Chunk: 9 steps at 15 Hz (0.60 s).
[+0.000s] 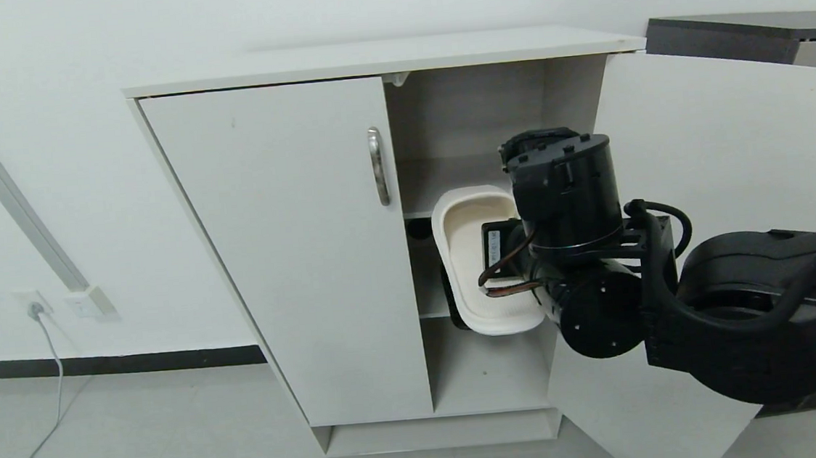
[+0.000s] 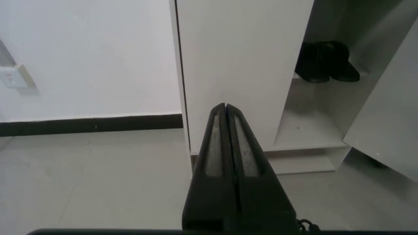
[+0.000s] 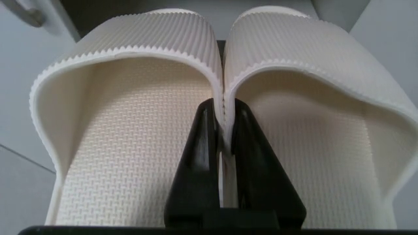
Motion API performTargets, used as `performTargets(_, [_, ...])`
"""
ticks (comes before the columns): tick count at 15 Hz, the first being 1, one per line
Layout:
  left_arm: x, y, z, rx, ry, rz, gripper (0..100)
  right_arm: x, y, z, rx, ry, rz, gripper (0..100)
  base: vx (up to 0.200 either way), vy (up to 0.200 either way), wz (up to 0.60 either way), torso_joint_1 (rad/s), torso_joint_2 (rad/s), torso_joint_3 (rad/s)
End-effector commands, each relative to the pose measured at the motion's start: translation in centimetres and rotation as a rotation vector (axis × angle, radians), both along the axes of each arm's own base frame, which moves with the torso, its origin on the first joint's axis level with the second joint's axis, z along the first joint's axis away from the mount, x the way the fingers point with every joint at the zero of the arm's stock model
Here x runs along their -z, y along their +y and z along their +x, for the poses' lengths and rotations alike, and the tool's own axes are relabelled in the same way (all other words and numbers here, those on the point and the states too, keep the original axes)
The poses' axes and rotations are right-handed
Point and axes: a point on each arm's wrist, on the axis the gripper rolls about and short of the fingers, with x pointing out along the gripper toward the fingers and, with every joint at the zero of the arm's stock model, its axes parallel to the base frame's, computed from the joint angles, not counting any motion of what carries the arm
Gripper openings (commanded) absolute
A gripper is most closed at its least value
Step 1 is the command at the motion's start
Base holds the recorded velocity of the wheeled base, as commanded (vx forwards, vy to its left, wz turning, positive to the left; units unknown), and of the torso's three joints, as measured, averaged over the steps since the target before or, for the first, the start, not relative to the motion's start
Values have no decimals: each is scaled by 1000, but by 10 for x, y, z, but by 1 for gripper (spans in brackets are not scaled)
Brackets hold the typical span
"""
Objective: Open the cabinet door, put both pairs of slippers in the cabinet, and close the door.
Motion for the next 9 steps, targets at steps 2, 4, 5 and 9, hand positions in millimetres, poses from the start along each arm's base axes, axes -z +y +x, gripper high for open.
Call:
performTargets(2, [0,0,0,0,2,0,0,4,0,3,1,8,-9,0,200,0,0,-2,5,2])
performTargets(4, [0,0,0,0,2,-2,0,6,1,4,1,11,-12,0,200,0,0,-2,0,5])
performTargets(5, [0,0,0,0,2,0,0,6,1,4,1,11,-14,0,200,0,0,2,2,2])
performTargets(9, [0,0,0,0,2,0,0,9,1,8,1,17,-19,0,200,0,0,5,2,-1])
